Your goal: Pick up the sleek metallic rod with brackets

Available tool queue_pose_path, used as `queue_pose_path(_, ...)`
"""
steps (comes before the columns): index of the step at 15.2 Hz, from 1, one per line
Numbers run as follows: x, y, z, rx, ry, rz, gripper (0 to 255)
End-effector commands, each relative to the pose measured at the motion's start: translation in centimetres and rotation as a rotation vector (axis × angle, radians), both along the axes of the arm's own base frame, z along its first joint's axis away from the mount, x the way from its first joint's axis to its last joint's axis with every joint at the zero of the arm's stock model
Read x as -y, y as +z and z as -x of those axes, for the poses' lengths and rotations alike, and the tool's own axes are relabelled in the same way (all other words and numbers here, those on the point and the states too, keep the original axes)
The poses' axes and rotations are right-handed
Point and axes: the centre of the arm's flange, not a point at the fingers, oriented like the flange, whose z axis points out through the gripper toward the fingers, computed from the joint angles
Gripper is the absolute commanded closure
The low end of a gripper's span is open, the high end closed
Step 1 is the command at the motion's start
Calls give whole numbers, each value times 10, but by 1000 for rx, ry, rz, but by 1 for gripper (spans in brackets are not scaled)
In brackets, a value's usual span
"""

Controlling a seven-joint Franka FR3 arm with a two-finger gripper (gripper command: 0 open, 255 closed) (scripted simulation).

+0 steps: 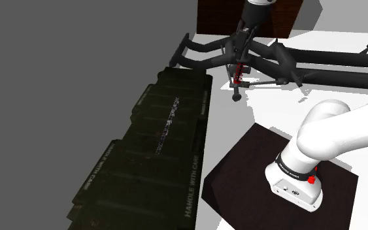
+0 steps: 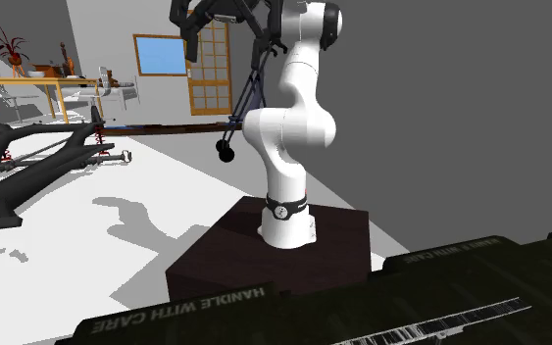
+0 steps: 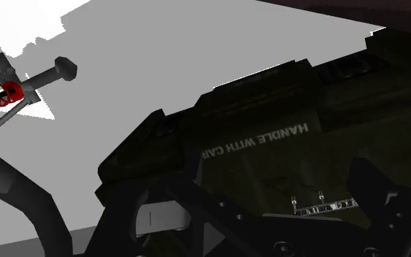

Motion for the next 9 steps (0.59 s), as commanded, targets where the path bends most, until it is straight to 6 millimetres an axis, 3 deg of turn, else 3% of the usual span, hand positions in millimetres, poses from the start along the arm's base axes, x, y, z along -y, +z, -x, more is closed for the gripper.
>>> queue_pose_path(1, 0, 0, 0, 0, 0, 0, 0)
queue_pose_path(9, -80, -67, -12, -2, -318, -38, 0)
